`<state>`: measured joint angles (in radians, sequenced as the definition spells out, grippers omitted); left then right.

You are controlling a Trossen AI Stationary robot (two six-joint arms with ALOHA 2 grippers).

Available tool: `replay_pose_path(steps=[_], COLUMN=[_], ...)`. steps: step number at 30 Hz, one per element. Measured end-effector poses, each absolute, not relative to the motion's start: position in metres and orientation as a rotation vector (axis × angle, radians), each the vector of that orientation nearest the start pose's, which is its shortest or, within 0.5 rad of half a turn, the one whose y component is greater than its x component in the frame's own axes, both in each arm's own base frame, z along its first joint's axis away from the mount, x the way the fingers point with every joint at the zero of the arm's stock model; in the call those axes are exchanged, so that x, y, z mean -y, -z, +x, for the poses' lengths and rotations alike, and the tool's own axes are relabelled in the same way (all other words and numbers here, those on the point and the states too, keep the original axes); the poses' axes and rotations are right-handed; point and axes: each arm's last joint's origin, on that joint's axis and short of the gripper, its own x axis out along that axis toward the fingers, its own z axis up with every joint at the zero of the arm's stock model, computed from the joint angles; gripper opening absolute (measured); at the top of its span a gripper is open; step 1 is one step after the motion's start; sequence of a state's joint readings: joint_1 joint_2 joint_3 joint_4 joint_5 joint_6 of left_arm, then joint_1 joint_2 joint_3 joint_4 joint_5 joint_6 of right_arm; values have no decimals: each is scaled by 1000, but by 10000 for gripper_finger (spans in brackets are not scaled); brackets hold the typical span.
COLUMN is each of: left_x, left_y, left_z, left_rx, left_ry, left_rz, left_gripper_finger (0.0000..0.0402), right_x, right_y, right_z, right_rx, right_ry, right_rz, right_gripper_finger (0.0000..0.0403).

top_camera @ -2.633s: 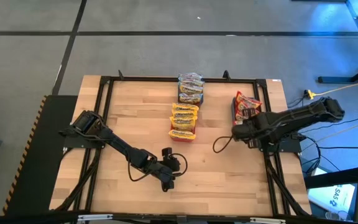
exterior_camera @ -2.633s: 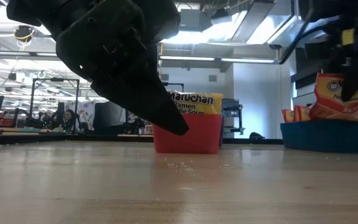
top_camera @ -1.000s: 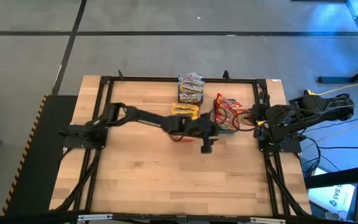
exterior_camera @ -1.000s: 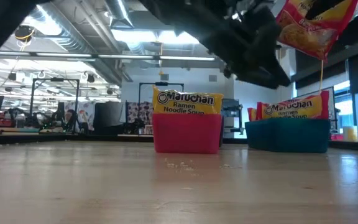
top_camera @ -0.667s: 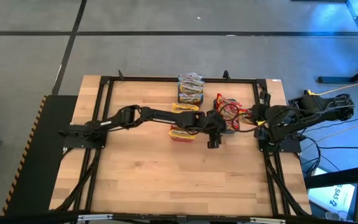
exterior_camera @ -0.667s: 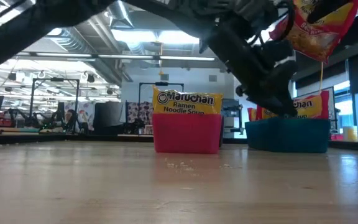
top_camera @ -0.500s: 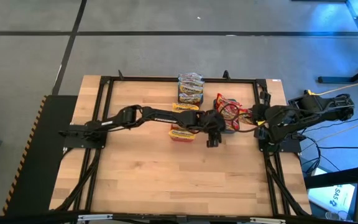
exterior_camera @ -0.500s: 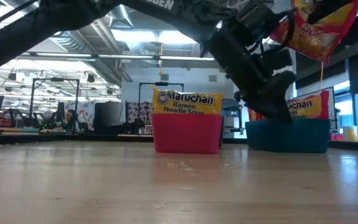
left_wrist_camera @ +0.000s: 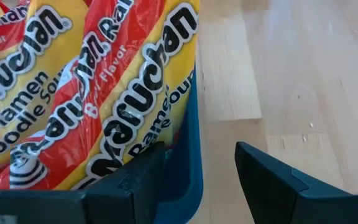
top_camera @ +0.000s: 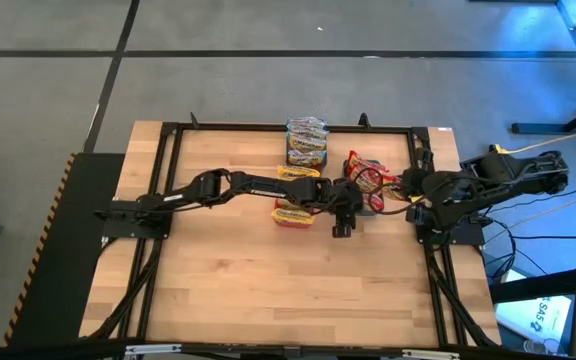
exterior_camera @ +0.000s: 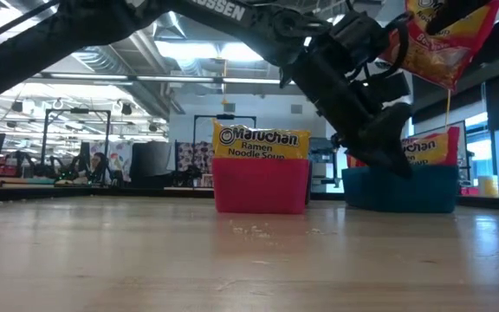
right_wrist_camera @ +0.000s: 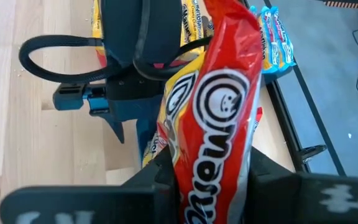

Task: Sort Maruchan noodles
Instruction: Put the orange noodle pack into the blue bin

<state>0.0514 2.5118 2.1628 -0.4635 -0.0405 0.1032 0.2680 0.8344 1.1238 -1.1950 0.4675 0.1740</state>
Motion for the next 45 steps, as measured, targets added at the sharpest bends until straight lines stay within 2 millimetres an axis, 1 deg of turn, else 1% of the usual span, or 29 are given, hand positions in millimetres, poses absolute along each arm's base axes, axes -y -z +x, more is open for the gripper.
replay_pose_path(steps=[3, 6, 9, 14, 18, 20, 24, 26, 29, 31, 37, 40, 45], left_x=[-30, -28, -23, -7, 6, 14, 35, 45, 54, 57, 63, 64, 72], left_y=[-160, -160, -162, -161, -160, -160, -158, -158, -159, -159, -168, -171, -174], left_z=[549, 549, 548, 547, 544, 542, 540, 538, 535, 535, 528, 524, 521], left_rx=[-826, -828, -835, -852, -887, -903, -919, -929, -939, -942, -979, -998, -1013], left_ry=[-33, -23, 4, 48, 62, 74, 145, 169, 186, 184, 180, 188, 191], left_rz=[102, 114, 135, 162, 199, 221, 288, 305, 310, 300, 277, 244, 257], left_gripper_finger=[191, 174, 141, 72, 22, 8, 13, 14, 15, 15, 15, 15, 15], right_x=[-19, -20, -21, -23, -26, -27, -29, -30, -33, -34, -38, -40, -43], right_y=[-352, -351, -351, -350, -342, -337, -324, -320, -318, -316, -312, -302, -286], right_z=[120, 122, 122, 124, 130, 132, 139, 143, 147, 149, 158, 165, 176], right_rx=[-832, -841, -848, -844, -834, -842, -862, -852, -843, -854, -879, -911, -932], right_ry=[258, 252, 235, 170, 118, 106, 106, 96, 66, 76, 65, 84, 92], right_rz=[-167, -166, -159, -122, -91, -88, -98, -103, -67, -41, 84, 97, 114], right_gripper_finger=[69, 69, 69, 69, 69, 69, 69, 69, 69, 69, 69, 69, 69])
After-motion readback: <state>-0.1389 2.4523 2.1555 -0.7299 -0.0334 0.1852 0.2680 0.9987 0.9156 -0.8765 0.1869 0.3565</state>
